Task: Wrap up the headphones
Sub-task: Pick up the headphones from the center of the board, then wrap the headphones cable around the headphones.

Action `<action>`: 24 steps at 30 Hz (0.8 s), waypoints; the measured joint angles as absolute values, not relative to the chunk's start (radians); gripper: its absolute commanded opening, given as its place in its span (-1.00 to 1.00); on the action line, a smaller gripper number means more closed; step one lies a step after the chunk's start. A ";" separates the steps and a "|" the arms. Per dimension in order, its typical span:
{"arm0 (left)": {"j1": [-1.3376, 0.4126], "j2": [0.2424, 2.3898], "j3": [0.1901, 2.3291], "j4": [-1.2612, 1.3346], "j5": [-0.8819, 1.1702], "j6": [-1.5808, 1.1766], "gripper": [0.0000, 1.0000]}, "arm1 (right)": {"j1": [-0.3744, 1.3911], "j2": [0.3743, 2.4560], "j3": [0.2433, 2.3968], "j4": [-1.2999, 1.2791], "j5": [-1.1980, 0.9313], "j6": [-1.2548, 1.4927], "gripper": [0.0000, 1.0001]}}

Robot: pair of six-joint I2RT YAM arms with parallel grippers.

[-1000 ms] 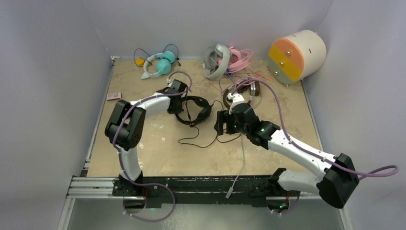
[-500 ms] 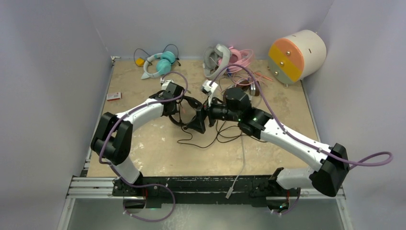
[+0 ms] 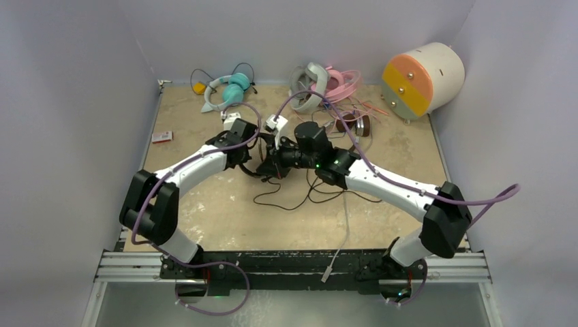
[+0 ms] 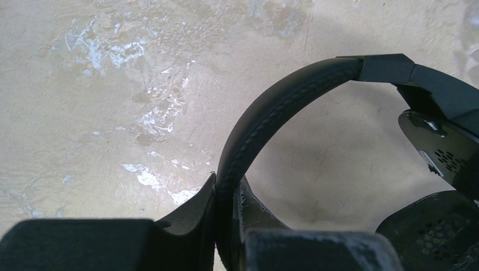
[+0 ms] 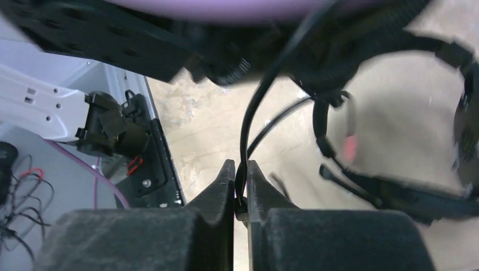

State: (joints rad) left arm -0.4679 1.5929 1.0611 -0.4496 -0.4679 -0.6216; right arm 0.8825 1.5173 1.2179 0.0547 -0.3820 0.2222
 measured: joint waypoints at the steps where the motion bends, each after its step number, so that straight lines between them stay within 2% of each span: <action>1: -0.467 1.578 1.053 -0.445 -0.468 -0.636 -1.00 | 0.883 1.507 1.197 0.056 -0.358 0.236 -1.00; 7: -0.377 1.533 1.010 -0.409 -0.386 -0.725 -1.00 | 0.856 1.292 0.997 0.028 -0.117 0.297 -1.00; 12: -0.288 1.467 0.920 -0.381 -0.366 -0.803 -1.00 | 0.677 1.052 0.832 -0.028 0.076 0.424 -1.00; 16: -0.297 1.430 0.904 -0.381 -0.363 -0.840 -1.00 | 0.579 1.024 0.773 -0.110 0.182 0.509 -1.00; 17: -0.299 1.422 0.904 -0.380 -0.362 -0.847 -1.00 | 0.576 1.040 0.770 -0.130 0.190 0.520 -0.95; 18: -0.299 1.415 0.904 -0.378 -0.358 -0.849 -1.00 | 0.575 1.062 0.770 -0.144 0.189 0.525 -0.83; 19: -0.299 1.406 0.903 -0.374 -0.351 -0.846 -1.00 | 0.575 1.085 0.770 -0.151 0.186 0.527 -0.61; 20: -0.299 1.396 0.903 -0.367 -0.341 -0.842 -1.00 | 0.575 1.111 0.770 -0.160 0.178 0.527 -0.29; 21: -0.298 1.387 0.903 -0.363 -0.330 -0.838 -1.00 | 0.575 1.132 0.771 -0.166 0.165 0.530 0.14; 22: -0.298 1.374 0.903 -0.356 -0.308 -0.826 -1.00 | 0.575 1.163 0.774 -0.183 0.153 0.520 0.43; 23: -0.299 1.363 0.903 -0.355 -0.292 -0.819 -1.00 | 0.575 1.182 0.776 -0.187 0.136 0.522 0.58; 24: -0.299 1.349 0.904 -0.355 -0.273 -0.812 -1.00 | 0.575 1.201 0.778 -0.192 0.125 0.511 0.65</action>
